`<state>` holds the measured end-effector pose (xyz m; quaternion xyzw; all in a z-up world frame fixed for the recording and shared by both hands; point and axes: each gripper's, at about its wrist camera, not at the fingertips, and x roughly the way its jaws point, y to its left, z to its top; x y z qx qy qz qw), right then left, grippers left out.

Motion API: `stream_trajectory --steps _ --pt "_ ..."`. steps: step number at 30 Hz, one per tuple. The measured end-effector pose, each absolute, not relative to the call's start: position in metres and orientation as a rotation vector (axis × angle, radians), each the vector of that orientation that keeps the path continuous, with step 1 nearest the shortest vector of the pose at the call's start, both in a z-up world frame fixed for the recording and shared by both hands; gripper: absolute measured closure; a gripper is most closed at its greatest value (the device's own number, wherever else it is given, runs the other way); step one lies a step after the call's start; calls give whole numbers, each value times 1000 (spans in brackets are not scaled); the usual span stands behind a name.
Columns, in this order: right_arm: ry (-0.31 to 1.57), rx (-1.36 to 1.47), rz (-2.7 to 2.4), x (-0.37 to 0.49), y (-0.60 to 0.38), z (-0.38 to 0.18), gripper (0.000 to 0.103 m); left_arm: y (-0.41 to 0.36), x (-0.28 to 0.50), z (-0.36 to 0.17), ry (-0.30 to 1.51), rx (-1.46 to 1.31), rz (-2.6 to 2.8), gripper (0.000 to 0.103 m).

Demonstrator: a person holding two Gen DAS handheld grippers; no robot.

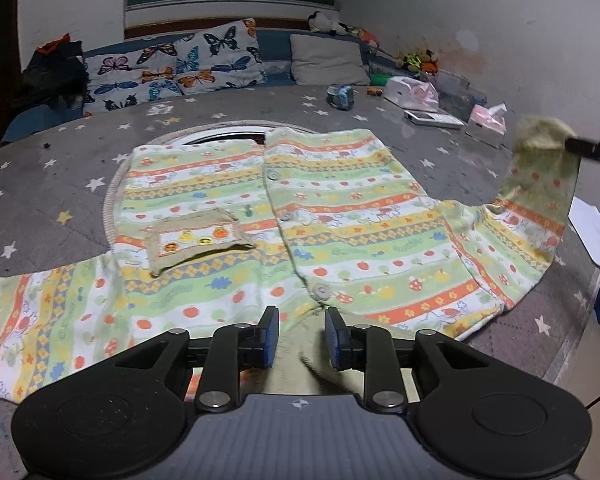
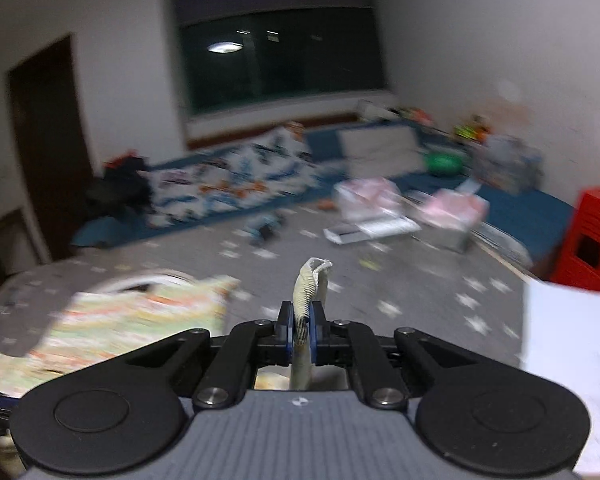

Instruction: Fold clothes

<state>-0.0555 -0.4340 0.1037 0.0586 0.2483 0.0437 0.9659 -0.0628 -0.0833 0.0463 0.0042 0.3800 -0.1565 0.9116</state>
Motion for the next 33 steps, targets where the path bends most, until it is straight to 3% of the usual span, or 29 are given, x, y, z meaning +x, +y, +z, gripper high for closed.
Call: stream_trajectory --steps 11,24,28,33 --pt "429 34 423 -33 -329 158 96 -39 -74 48 749 -84 -253 74" --pt "595 -165 701 -17 -183 95 95 -11 -81 48 741 -142 -205 70" --pt "603 -218 742 -31 -177 87 83 -10 -80 50 739 -140 -194 69" --pt "619 -236 690 -41 -210 93 80 -11 -77 58 715 -151 -192 69"
